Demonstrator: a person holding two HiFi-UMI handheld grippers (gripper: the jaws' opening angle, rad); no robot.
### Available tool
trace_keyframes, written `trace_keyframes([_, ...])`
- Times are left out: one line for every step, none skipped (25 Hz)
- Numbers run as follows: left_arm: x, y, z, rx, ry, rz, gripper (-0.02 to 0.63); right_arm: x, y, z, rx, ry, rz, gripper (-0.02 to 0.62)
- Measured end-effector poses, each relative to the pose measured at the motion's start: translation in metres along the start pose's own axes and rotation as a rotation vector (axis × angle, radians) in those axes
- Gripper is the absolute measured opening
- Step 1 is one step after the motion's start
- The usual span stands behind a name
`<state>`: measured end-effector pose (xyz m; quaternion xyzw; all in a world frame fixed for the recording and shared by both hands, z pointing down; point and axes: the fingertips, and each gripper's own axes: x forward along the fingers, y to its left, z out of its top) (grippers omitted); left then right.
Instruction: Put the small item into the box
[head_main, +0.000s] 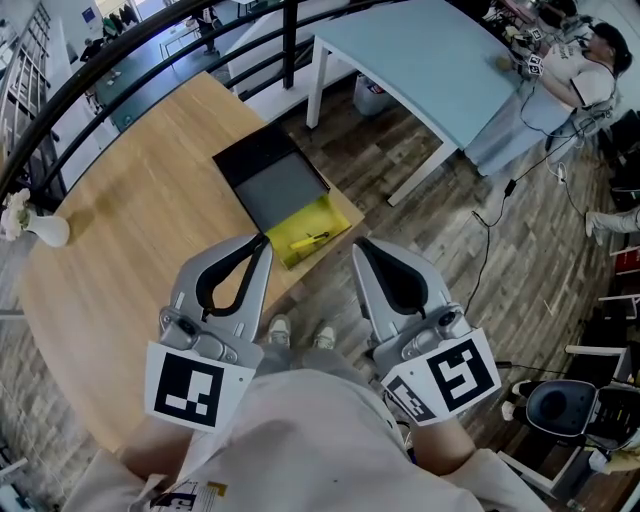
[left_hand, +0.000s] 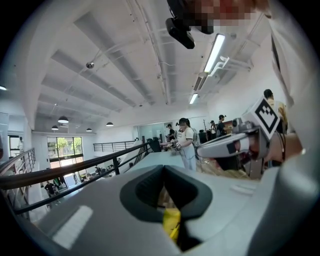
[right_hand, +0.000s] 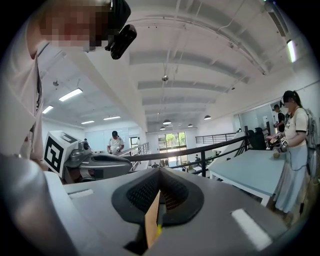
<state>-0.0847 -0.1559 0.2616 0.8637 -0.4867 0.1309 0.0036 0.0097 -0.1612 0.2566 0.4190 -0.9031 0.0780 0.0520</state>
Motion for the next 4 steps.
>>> trace_keyframes([-0.0004,0.0003,0.0003,0.005,0.0,-0.002,0.003,0.0008,0.0001,-0.0009,0.01,0.001,0.004,-0.002])
trace_keyframes([-0.0003,0.0008,0.0005,0.009,0.001,-0.003,0.003,0.0016,0.0,-0.0018,0.016,0.003,0.006,-0.002])
trace_keyframes([-0.0001,0.0013,0.0005,0.012,0.002,-0.005,0.003,0.0026,-0.0002,-0.0029,0.021,0.005,0.007,-0.002])
trace_keyframes([0.0003,0.0019,0.0006,0.014,0.003,-0.006,0.003,0.0035,-0.0005,-0.0039,0.026,0.007,0.008,-0.002])
